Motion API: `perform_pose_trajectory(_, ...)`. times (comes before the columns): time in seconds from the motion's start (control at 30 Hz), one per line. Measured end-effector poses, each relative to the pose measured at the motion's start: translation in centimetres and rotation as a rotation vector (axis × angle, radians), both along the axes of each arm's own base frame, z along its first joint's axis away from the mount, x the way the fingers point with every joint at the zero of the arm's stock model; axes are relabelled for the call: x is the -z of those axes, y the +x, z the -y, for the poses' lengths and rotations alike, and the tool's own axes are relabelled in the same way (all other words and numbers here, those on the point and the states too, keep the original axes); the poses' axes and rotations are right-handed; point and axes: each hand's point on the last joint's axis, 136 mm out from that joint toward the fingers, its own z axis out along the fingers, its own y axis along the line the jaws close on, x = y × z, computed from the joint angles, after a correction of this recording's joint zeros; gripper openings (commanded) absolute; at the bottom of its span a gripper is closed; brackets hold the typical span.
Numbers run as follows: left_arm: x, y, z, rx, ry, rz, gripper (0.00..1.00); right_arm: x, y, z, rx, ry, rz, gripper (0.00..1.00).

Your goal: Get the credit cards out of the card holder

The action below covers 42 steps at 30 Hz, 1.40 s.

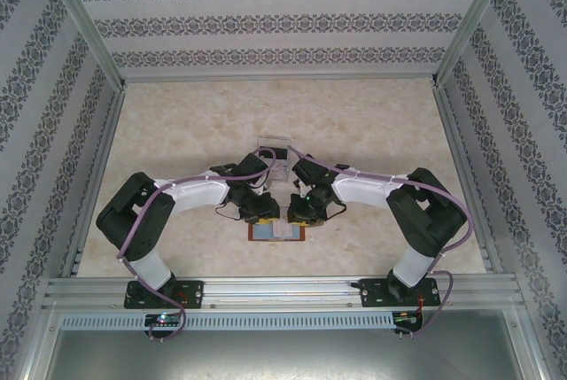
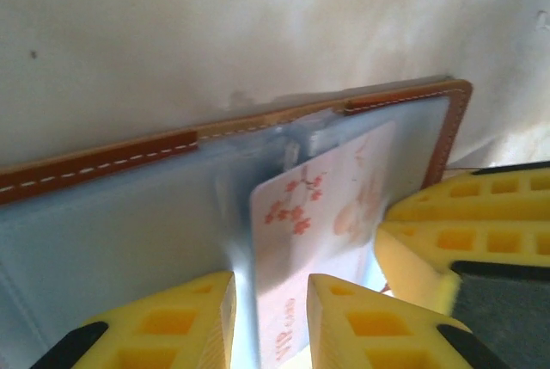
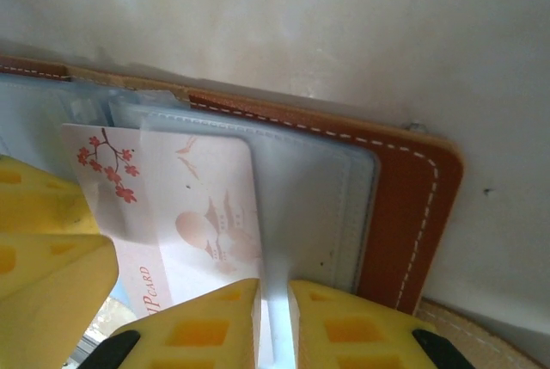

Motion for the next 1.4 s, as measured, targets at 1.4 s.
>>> perform_pose_trajectory(1.4, -0.88, -0.19, -0.48, 0.019, -0.013, 0.042, 0.08, -0.06, 0.13, -0.56, -0.006, 0.027, -0.001, 0.27)
